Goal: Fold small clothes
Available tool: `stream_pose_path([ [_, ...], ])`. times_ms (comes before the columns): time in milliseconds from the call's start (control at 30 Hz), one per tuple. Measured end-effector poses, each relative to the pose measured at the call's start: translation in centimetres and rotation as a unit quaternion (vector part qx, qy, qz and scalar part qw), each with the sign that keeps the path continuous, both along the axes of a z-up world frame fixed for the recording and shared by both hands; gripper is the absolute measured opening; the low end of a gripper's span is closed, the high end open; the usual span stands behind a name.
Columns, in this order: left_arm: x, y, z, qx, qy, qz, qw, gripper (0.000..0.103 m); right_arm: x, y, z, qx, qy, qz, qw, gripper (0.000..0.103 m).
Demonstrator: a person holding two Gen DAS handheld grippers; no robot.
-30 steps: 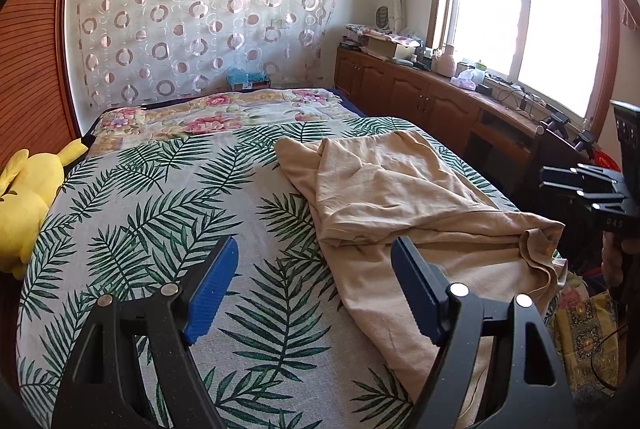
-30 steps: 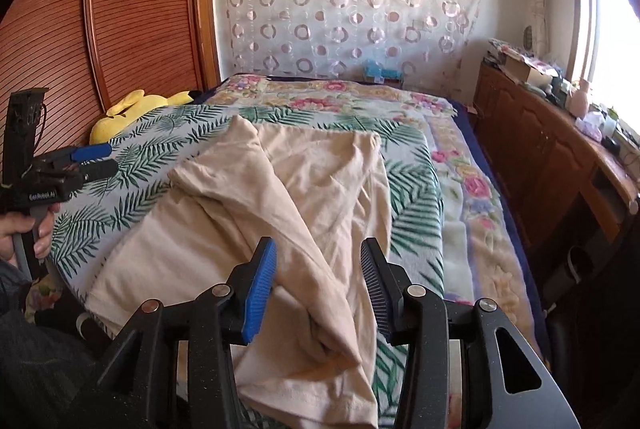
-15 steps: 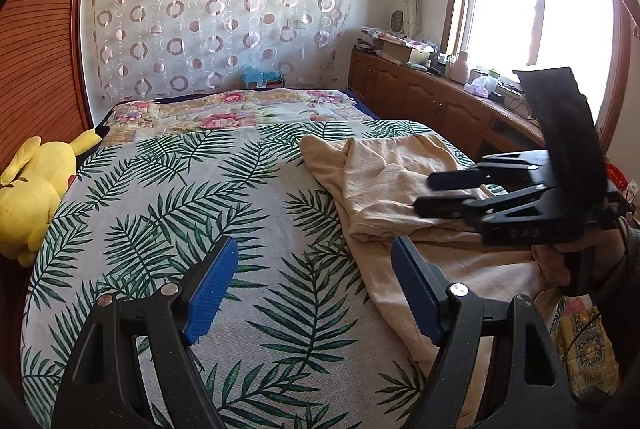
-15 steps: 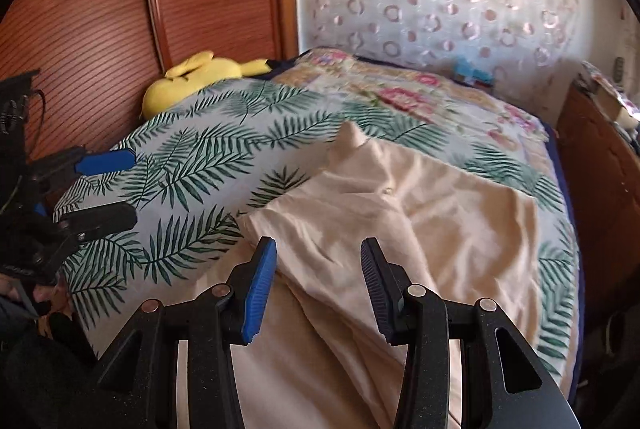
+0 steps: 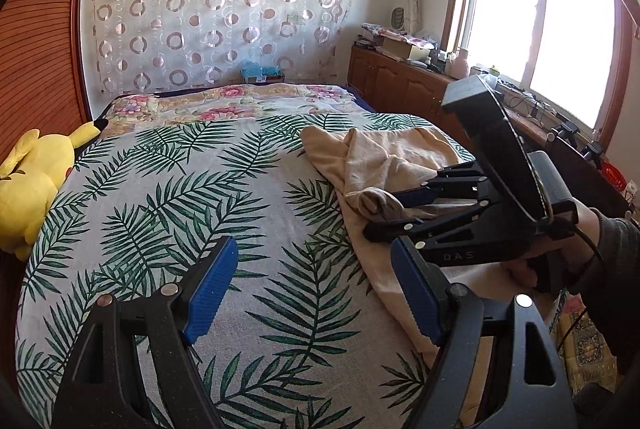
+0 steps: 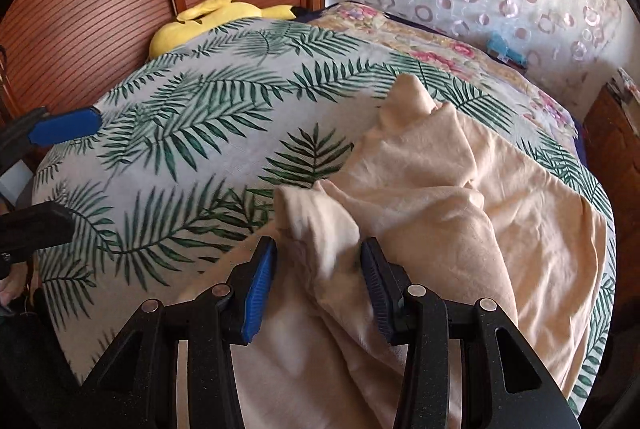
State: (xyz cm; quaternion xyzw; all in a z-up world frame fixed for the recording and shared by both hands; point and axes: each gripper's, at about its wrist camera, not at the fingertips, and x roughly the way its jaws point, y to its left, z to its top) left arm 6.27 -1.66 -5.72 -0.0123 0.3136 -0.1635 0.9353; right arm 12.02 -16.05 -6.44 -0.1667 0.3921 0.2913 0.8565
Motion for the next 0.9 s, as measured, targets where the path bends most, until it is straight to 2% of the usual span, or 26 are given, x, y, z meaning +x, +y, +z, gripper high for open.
stream_pose_path([
  [100,0.0,0.0,-0.1,-0.001,0.001,0.000,1.0000,0.079,0.3,-0.1,-0.1,0.014,0.005,-0.002,1.000,0.046],
  [133,0.0,0.0,-0.2,-0.001,0.002,0.000,1.0000,0.079,0.1,-0.3,-0.1,0.017,0.005,-0.002,1.000,0.043],
  [167,0.0,0.0,-0.2,-0.001,0.002,-0.001,1.0000,0.079,0.1,-0.5,0.0,0.017,0.001,-0.005,1.000,0.034],
  [200,0.0,-0.1,-0.2,-0.001,0.003,-0.001,1.0000,0.079,-0.1,-0.8,0.2,0.019,-0.001,-0.005,1.000,0.017],
  [267,-0.1,-0.1,-0.2,0.001,0.003,-0.002,1.0000,0.079,-0.4,-1.6,0.9,0.037,0.005,-0.001,0.999,0.007],
  [333,-0.1,-0.2,-0.3,0.001,0.003,-0.003,1.0000,0.079,-1.1,-2.3,2.2,0.044,-0.021,0.003,0.999,0.006],
  [467,-0.1,-0.5,-0.4,0.001,0.005,-0.006,1.0000,0.079,-1.2,-4.6,4.9,0.077,-0.044,-0.012,0.996,0.006],
  [567,-0.1,-0.7,-0.5,0.002,0.008,-0.008,0.9999,0.079,-0.9,-6.6,6.3,0.113,-0.040,-0.024,0.992,0.006],
  [900,-0.3,-1.3,-0.7,0.007,0.011,-0.016,0.9998,0.079,0.6,-6.9,5.0,0.145,-0.010,-0.044,0.988,0.006],
])
